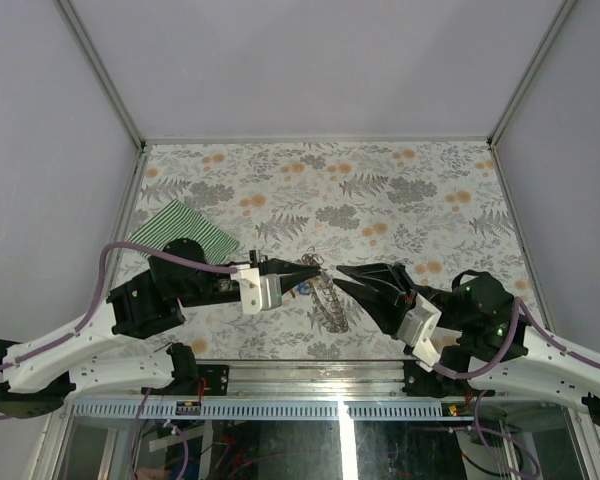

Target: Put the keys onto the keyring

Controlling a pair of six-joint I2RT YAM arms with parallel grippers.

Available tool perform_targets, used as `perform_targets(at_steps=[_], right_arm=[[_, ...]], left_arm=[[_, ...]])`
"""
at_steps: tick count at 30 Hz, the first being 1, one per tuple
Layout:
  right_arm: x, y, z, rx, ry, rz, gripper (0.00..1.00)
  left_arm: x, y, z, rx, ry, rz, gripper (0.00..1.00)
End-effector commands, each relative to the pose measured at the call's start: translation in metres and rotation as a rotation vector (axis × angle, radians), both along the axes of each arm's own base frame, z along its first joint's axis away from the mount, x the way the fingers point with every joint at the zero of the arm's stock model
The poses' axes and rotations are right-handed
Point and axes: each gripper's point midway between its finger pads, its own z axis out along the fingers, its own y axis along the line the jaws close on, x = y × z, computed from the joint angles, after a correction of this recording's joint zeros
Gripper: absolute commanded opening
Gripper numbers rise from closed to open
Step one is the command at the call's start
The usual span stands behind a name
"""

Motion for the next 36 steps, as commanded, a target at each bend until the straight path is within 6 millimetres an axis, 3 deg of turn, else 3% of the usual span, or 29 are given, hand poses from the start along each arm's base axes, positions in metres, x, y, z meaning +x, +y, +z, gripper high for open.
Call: perform_targets(at_steps=[1, 7, 16, 26, 31, 36], right_arm=[[-0.011, 0.000, 0.030, 0.081, -0.012, 0.055, 0.31], [-0.012, 0.001, 0.033, 0.097, 0.002, 0.064, 0.31], [-0.013, -0.004, 0.054, 0.214, 0.091, 0.091, 0.27], [-0.019, -0.011, 0.083, 0.304, 0.378, 0.180, 0.30], [-0.016, -0.015, 0.091, 0.379, 0.540, 0.202, 0.30], [-0.021, -0.009, 0.099, 0.334, 0.627, 0.238, 0.33]], left_arm=[[-0.007, 0.001, 0.038, -0.144, -0.027, -0.028, 0.00], [-0.010, 0.000, 0.041, -0.155, -0.019, -0.042, 0.00], [-0.016, 0.004, 0.055, -0.237, 0.002, -0.065, 0.00], [-0.031, 0.031, 0.095, -0.537, 0.108, -0.110, 0.00], [-0.040, 0.037, 0.108, -0.587, 0.155, -0.154, 0.00], [-0.049, 0.040, 0.117, -0.622, 0.180, -0.209, 0.00]])
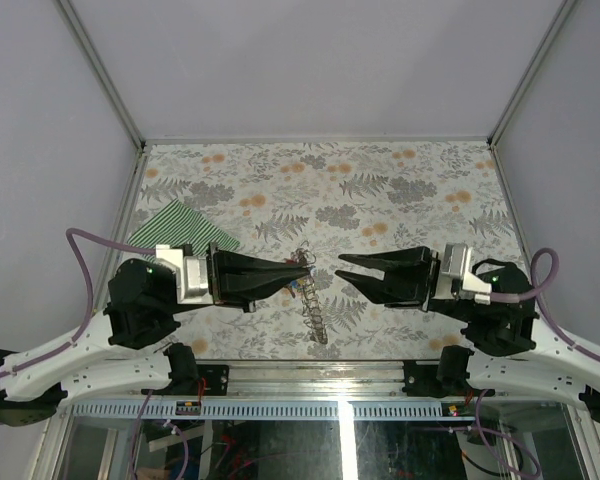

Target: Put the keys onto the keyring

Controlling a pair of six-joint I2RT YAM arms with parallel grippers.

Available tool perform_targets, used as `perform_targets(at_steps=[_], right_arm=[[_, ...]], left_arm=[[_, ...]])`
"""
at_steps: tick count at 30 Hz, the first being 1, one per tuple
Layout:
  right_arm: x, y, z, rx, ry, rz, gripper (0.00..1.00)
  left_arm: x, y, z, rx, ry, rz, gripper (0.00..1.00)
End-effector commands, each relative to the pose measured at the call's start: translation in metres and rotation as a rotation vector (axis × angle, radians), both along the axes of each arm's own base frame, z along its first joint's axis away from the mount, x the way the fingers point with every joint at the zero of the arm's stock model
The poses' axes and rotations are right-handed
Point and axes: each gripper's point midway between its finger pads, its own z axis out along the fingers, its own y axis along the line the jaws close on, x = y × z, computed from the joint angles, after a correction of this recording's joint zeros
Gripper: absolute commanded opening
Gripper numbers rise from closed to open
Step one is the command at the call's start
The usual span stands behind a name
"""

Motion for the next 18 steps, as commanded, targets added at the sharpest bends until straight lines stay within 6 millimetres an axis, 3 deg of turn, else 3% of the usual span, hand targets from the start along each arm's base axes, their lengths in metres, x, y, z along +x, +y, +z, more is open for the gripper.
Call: perform_targets(at_steps=[1, 7, 18], right_arm=[[-0.012, -0.006, 0.040, 0.076, 0.084, 0.076, 0.33], [-0.027, 0.000, 0.048, 0.098, 0.046, 0.170, 0.34], [-0.034, 0.013, 0.047, 0.085, 0.023, 0.228, 0.33]], left_arm=[[-0.019, 0.020, 0.047, -0.180, -0.022, -0.072, 0.00], [-0.027, 0.017, 0.048, -0.175, -0.013, -0.131, 0.00], [-0.028, 0.010, 0.048, -0.169, -0.008, -0.154, 0.00]])
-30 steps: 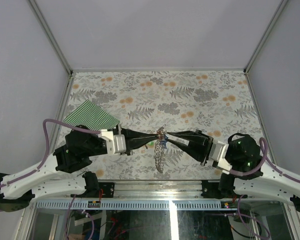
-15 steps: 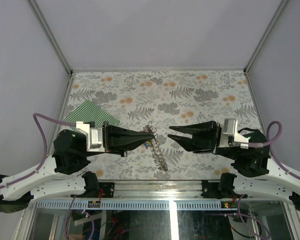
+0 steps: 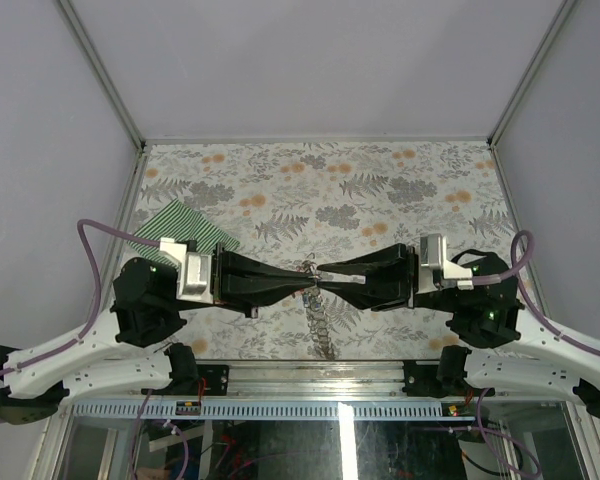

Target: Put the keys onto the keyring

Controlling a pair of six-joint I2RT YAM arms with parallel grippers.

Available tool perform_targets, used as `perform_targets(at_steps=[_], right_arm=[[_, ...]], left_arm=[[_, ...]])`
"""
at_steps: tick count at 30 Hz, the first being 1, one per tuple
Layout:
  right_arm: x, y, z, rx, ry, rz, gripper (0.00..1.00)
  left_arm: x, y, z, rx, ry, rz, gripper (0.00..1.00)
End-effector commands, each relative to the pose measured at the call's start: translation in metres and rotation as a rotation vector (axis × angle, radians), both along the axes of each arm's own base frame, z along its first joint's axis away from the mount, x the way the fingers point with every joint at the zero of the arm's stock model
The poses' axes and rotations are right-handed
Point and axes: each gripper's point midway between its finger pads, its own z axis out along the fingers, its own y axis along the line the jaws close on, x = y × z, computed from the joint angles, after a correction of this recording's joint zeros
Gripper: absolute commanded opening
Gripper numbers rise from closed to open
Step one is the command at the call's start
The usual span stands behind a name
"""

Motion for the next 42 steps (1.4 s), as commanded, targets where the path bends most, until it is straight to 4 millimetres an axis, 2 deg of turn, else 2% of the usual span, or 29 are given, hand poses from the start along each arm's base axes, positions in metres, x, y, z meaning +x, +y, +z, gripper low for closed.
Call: perform_targets(at_steps=[1, 11, 24, 27, 29, 32, 34, 38, 42], right_arm=[[-0.015, -0.013, 0.036, 0.110, -0.042, 0.049, 0.33], [-0.016, -0.018, 0.038, 0.138, -0.050, 0.049, 0.28], [-0.014, -0.004, 0.026, 0.090, -0.037, 0.066, 0.19], [-0.015, -0.002, 0.025, 0.083, -0.026, 0.077, 0.13], [-0.016, -0.001, 0.025, 0.077, -0.027, 0.082, 0.02], [-0.013, -0.003, 0.027, 0.049, -0.028, 0.062, 0.00], [-0.008, -0.004, 0.027, 0.008, -0.028, 0.025, 0.00], [0.006, -0.017, 0.016, -0.103, -0.017, -0.086, 0.00], [0.024, -0.034, -0.001, -0.226, -0.009, -0.214, 0.00]], left_arm=[[-0.010, 0.016, 0.040, -0.136, -0.053, -0.019, 0.00], [-0.009, 0.013, 0.039, -0.130, -0.046, -0.022, 0.00], [-0.010, 0.014, 0.040, -0.134, -0.053, -0.022, 0.00], [-0.010, 0.016, 0.041, -0.137, -0.055, -0.019, 0.00], [-0.009, 0.015, 0.039, -0.134, -0.051, -0.017, 0.00], [-0.007, 0.015, 0.039, -0.133, -0.045, -0.007, 0.00], [-0.004, 0.015, 0.038, -0.122, -0.036, 0.008, 0.06], [0.007, 0.008, 0.030, -0.048, 0.000, 0.055, 0.26], [0.024, -0.001, 0.017, 0.051, 0.057, 0.124, 0.35]])
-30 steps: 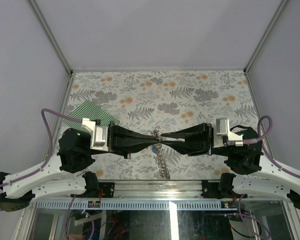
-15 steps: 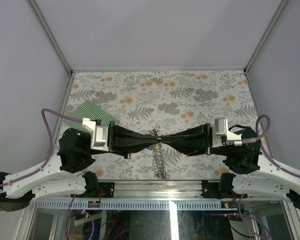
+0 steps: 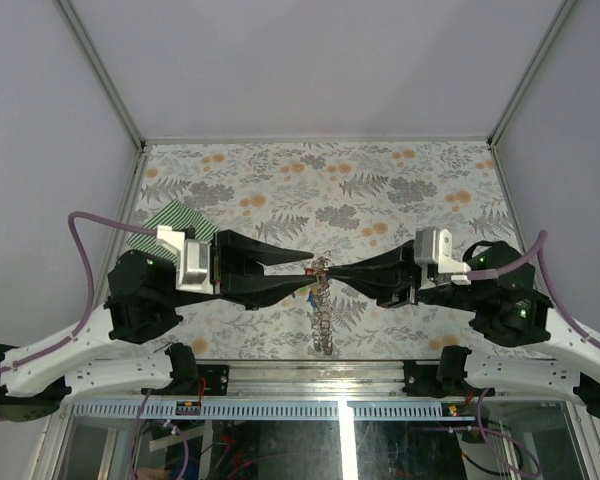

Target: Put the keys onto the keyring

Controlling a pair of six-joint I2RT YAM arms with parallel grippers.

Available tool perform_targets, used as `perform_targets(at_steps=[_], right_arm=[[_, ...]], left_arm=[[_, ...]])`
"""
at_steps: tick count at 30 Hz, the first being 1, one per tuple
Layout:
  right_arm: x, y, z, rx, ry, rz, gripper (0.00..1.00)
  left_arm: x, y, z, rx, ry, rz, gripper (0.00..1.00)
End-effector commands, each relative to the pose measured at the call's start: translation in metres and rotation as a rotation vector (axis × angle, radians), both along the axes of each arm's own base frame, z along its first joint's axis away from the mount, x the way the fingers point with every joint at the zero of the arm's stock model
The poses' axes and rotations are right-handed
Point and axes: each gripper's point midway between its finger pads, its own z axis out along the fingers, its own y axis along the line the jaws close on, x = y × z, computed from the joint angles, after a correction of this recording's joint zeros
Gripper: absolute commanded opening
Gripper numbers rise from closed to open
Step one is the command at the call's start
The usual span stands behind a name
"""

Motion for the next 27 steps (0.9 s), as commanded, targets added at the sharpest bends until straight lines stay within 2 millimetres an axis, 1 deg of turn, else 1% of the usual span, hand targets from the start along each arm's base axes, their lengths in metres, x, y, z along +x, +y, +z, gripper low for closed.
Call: perform_targets(at_steps=[1, 5, 8, 13, 16, 18, 19, 21, 24, 27], right_arm=[[0.022, -0.031, -0.005, -0.115, -0.019, -0.183, 0.00], [0.035, -0.051, -0.028, -0.243, -0.008, -0.286, 0.00], [0.040, -0.062, -0.052, -0.380, 0.017, -0.327, 0.00], [0.049, -0.075, -0.089, -0.595, 0.079, -0.396, 0.00], [0.054, -0.083, -0.106, -0.701, 0.116, -0.441, 0.00], [0.057, -0.085, -0.120, -0.774, 0.139, -0.460, 0.00], [0.058, -0.084, -0.128, -0.806, 0.152, -0.468, 0.00], [0.061, -0.081, -0.139, -0.845, 0.184, -0.482, 0.00], [0.062, -0.073, -0.155, -0.909, 0.224, -0.482, 0.00], [0.063, -0.061, -0.173, -0.981, 0.248, -0.468, 0.00]], left_arm=[[0.020, -0.002, -0.002, 0.078, 0.053, 0.104, 0.37], [0.047, -0.015, -0.025, 0.189, 0.127, 0.213, 0.38], [0.064, -0.024, -0.041, 0.252, 0.164, 0.276, 0.39], [0.079, -0.044, -0.070, 0.345, 0.191, 0.314, 0.38], [0.087, -0.047, -0.081, 0.356, 0.213, 0.329, 0.37], [0.099, -0.044, -0.089, 0.356, 0.254, 0.327, 0.37], [0.101, -0.042, -0.092, 0.360, 0.270, 0.282, 0.36], [0.119, -0.029, -0.100, 0.347, 0.321, 0.257, 0.35], [0.139, -0.013, -0.113, 0.340, 0.346, 0.250, 0.35], [0.147, -0.004, -0.129, 0.384, 0.351, 0.261, 0.35]])
